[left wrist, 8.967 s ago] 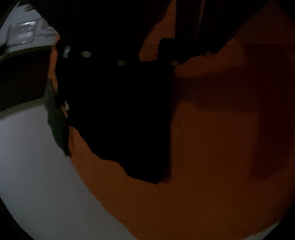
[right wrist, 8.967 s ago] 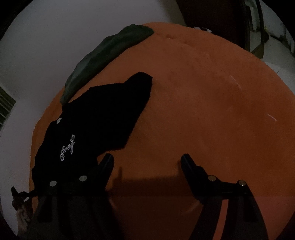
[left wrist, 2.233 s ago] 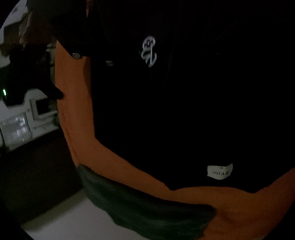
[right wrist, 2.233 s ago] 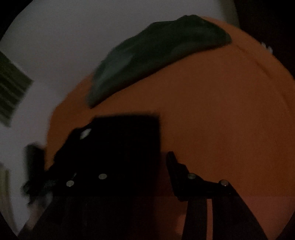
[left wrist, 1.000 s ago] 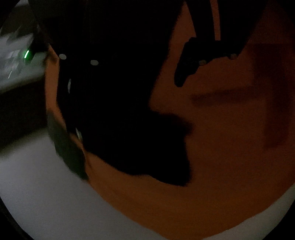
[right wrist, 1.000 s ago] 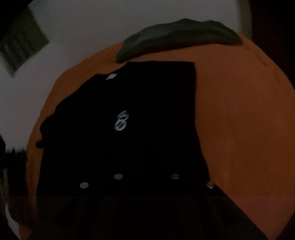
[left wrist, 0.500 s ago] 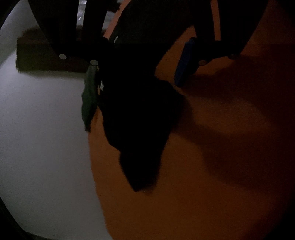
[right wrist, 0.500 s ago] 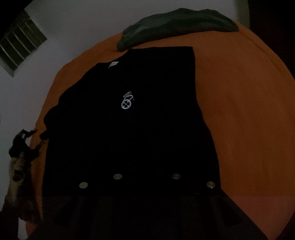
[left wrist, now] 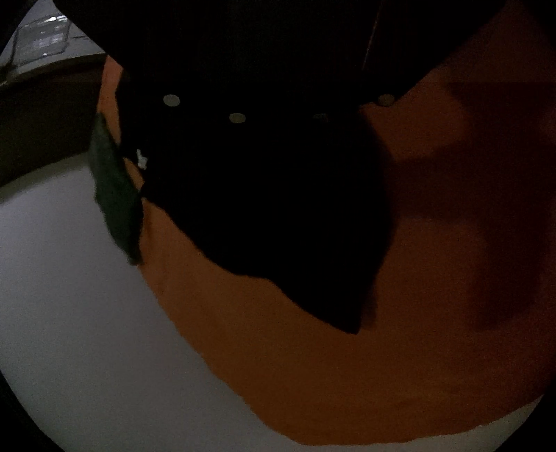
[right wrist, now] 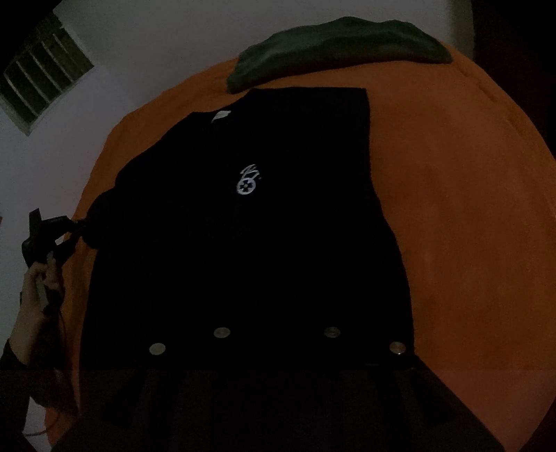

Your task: Fold clothes

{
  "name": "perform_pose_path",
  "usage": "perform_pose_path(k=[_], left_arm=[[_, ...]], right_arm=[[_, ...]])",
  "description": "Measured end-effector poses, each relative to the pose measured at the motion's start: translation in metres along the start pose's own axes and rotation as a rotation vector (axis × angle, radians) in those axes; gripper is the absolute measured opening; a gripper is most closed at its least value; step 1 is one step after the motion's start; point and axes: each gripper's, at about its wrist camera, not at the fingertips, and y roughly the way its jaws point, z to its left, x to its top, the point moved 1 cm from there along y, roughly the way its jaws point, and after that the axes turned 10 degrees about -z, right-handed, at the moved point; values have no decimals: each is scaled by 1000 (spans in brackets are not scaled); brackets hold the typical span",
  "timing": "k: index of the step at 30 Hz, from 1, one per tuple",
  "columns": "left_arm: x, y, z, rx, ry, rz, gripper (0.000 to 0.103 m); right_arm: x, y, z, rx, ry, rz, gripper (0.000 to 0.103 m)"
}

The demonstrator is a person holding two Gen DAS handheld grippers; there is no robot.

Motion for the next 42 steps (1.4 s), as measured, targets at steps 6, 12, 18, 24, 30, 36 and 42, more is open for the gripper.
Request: perform_pose_path(k=[6,12,18,24,30,36,42], left_arm=[[11,-6,31,-61,-131,61,32],[7,-21,78,-172,-304,131,60],[-5,-21,73,-168,-334,189,60],[-9,-11,75,-116,-459,89,60],[-1,-14,59,-45,-371,-111,8],[-3,-8,26,29,-213,-174,7],[-71,-38,-76,47,683,-250,7]], right_arm=[[-1,-9,-13,-6,7,-7,17],[-9,-12,-26,-15,13,8,26],[-14,-4,-26,-23,1,19,28],[-18,-1,-17,-21,-22,19,28],[-23,5,-16,-25,-20,34,28],[-27,10,-21,-44,45,29,28],[-28,10,-25,-44,58,32,28]])
